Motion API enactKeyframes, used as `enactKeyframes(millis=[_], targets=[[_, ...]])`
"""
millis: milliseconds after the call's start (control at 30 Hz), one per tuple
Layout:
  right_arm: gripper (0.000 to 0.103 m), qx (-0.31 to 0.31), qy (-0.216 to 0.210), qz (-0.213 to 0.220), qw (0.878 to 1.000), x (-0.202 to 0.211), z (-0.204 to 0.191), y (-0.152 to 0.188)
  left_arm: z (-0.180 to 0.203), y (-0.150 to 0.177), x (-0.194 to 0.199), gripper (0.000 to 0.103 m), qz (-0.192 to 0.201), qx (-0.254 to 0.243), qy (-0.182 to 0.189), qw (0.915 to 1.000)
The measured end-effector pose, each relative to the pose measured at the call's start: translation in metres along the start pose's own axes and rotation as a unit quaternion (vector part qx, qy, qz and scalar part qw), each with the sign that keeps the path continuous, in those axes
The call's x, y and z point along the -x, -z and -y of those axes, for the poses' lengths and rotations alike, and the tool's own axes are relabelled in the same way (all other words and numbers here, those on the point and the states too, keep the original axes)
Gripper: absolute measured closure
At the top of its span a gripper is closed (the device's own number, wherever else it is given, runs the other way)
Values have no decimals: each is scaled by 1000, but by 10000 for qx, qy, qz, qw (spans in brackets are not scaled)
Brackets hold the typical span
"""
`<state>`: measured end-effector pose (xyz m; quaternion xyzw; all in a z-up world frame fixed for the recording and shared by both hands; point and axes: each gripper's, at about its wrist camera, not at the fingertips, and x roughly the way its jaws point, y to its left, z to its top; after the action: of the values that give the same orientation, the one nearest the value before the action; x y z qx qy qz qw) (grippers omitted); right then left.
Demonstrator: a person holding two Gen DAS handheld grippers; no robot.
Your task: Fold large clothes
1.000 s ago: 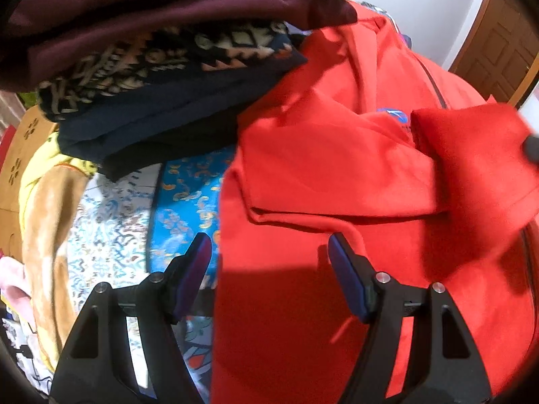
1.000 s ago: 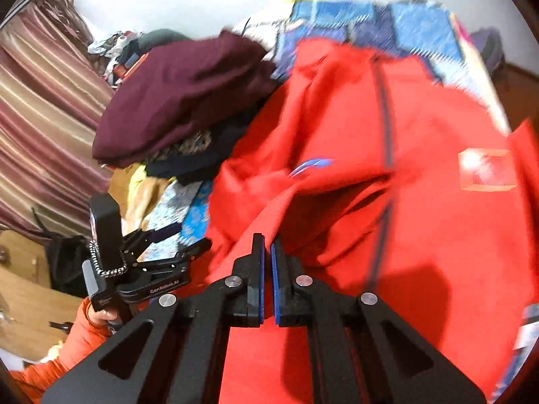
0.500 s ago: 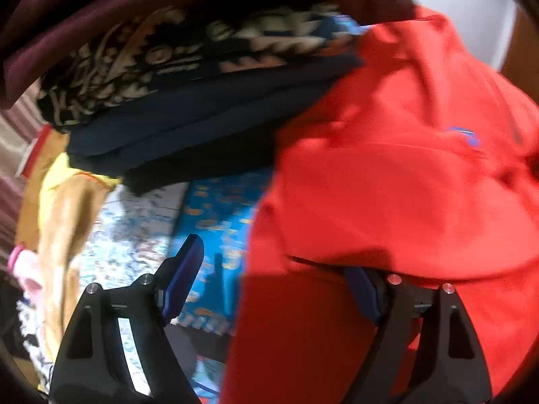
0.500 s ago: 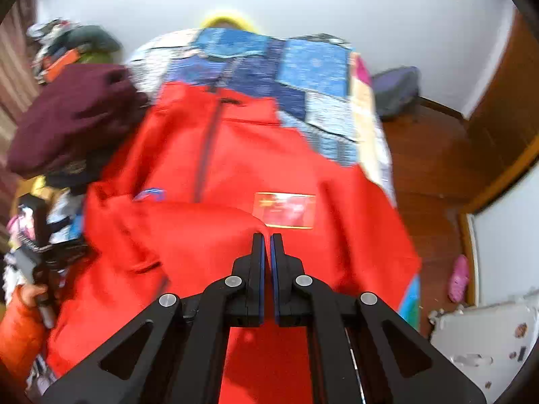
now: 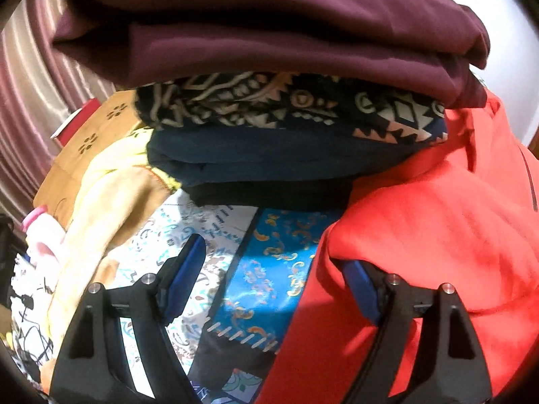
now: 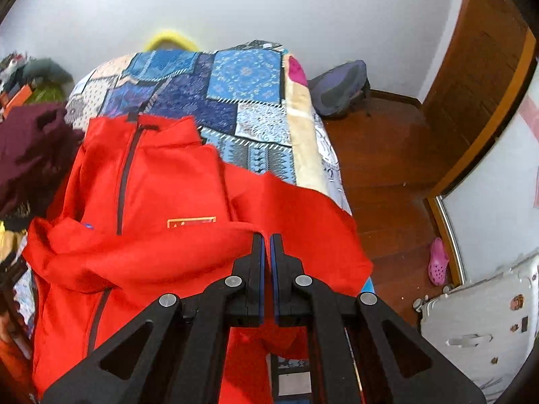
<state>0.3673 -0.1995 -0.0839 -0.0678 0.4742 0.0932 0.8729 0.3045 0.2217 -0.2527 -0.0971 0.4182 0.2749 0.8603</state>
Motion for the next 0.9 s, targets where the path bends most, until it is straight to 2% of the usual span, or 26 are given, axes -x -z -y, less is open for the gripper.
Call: enactKeyframes(millis=[200, 400, 533, 600, 667, 800, 900], targets=[[100, -136, 34, -173, 9998, -18, 7, -4, 10, 13, -7, 22, -155, -256, -50, 9995], [99, 89, 37, -438, 9990, -40, -1, 2, 8, 20, -21, 22, -499, -366, 4, 9981], [93, 144, -88, -639, 9978, -38, -1, 7, 11, 24, -22, 22, -645, -657, 51, 9957], [84, 74, -264, -596, 9978, -29, 4, 8, 13, 27, -17, 22, -641, -844, 6, 9944], [72, -38, -392, -475, 9981, -17, 10, 9, 13, 27, -8, 22, -615, -978, 4, 9933], [68, -289, -551, -83, 9980, 10, 24, 11, 15, 24, 24, 22, -378, -1180, 236, 9920], [68, -501, -659, 9, 9966, 24, 35, 17, 24, 22, 50, 22, -120, -1376, 390, 9896]])
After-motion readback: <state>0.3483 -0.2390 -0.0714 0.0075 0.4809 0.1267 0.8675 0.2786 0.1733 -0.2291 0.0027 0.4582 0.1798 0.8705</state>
